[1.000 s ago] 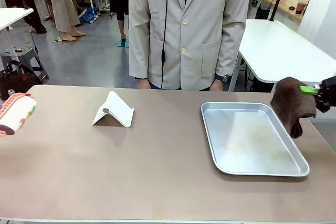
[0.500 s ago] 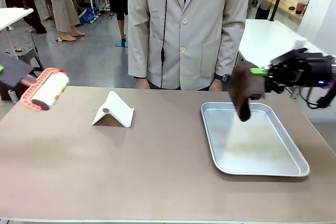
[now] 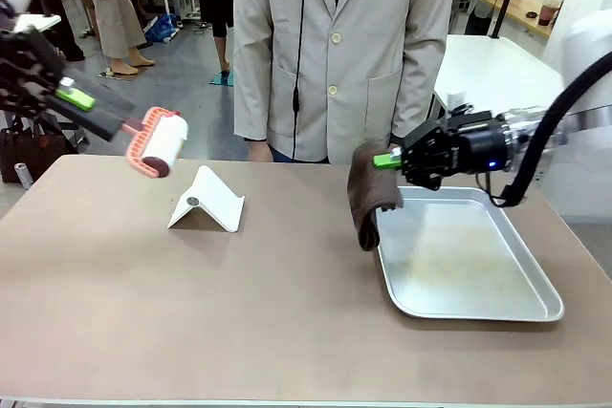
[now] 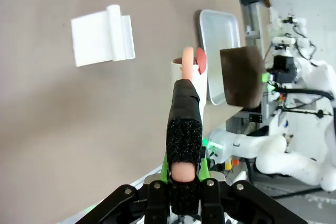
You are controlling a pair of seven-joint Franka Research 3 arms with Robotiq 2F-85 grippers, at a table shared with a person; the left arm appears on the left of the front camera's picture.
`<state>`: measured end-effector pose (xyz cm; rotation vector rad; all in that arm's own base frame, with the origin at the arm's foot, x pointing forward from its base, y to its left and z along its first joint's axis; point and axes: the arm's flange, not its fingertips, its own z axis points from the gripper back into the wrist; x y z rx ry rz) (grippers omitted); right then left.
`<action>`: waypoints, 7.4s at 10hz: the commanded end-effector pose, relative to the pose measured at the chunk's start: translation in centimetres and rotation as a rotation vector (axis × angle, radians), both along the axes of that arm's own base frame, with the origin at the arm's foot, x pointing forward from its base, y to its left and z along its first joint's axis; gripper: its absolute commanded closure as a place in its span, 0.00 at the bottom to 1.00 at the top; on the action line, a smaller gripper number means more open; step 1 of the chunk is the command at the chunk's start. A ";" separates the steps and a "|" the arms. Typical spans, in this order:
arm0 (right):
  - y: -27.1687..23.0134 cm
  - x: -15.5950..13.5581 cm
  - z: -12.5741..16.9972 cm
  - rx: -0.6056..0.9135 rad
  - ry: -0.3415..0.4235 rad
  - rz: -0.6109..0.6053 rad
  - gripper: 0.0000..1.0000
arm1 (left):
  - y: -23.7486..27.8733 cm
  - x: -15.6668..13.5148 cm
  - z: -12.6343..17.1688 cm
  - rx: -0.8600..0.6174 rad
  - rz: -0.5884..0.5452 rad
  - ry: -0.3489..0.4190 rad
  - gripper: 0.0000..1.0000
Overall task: Clean the surface of the table.
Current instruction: Return the Lint Roller and towel to their original positions.
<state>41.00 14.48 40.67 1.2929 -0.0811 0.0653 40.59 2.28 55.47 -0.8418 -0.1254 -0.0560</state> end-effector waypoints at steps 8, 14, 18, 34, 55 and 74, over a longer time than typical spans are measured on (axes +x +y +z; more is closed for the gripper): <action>4.8 1.6 -4.5 -0.053 0.047 0.066 0.93 | -8.7 6.0 -3.5 0.132 -0.002 0.131 0.79; 8.8 4.4 -5.2 0.004 -0.119 0.001 0.93 | -11.2 7.6 -5.0 0.186 0.043 0.081 0.79; 11.1 6.1 -6.4 0.034 -0.079 -0.074 0.93 | -12.9 9.5 -7.5 0.229 0.046 0.074 0.79; 10.7 6.6 -10.8 -0.334 0.108 -0.045 0.93 | -13.4 11.6 -12.3 0.323 0.076 0.112 0.79; 8.7 5.5 -9.8 -0.462 0.156 -0.065 0.93 | -9.6 12.4 -17.0 0.130 0.056 0.126 0.79; 8.1 5.5 -10.0 -0.464 0.192 -0.061 0.93 | -10.2 12.2 -16.5 0.212 0.082 0.081 0.79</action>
